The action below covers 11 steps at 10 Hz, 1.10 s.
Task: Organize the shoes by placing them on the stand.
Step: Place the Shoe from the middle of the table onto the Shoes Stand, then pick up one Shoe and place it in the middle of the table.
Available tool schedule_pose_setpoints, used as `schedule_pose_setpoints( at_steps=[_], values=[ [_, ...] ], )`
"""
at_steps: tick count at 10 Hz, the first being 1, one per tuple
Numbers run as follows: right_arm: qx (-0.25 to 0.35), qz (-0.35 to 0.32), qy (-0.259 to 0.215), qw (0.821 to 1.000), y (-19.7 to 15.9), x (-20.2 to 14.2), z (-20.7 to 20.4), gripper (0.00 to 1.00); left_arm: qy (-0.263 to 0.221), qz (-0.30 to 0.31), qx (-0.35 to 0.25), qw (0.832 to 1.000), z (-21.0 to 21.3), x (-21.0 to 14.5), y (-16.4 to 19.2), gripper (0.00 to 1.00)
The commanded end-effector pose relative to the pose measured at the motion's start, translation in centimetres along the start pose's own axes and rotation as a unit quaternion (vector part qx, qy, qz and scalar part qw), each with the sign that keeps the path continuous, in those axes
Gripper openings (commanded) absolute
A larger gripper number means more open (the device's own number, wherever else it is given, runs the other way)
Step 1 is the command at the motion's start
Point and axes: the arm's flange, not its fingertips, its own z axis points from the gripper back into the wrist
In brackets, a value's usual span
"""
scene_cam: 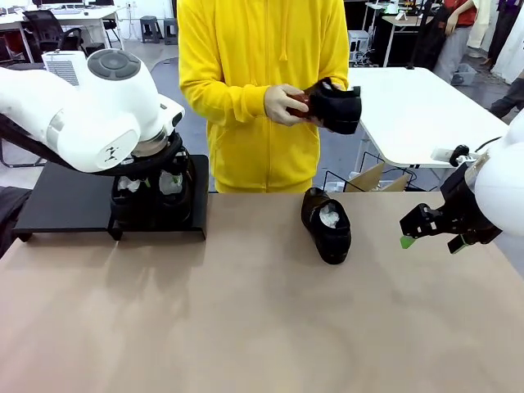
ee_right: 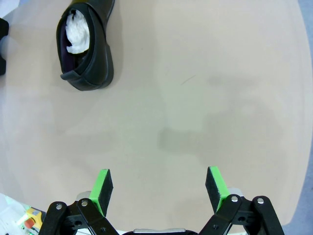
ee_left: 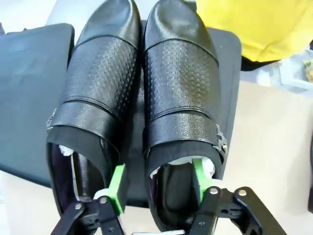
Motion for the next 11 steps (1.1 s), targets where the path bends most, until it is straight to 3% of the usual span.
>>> schedule_pose_setpoints(
  at_steps=[1,3,4,11],
  values=[
    [-0.001,-0.001,-0.001,1.0,-0.1,0.0,0.1,1.0,-0.029,0.005,0.007,1.0,2.3,-0.7,-0.8,1.0],
    [-0.001,-0.001,-0.001,1.0,-0.1,0.0,0.1,1.0,-0.01,-0.002,0.025,1.0,5.6,-1.1,-0.8,1.0],
    [-0.001,-0.001,-0.001,1.0,-0.1,0.0,0.1,1.0,-0.016,-0.003,-0.005,1.0,2.6,0.2,-0.7,1.0],
    [-0.001,-0.001,-0.001,1.0,-0.1,0.0,0.1,1.0,-0.016,-0.003,-0.005,1.0,2.6,0.2,-0.7,1.0]
  ],
)
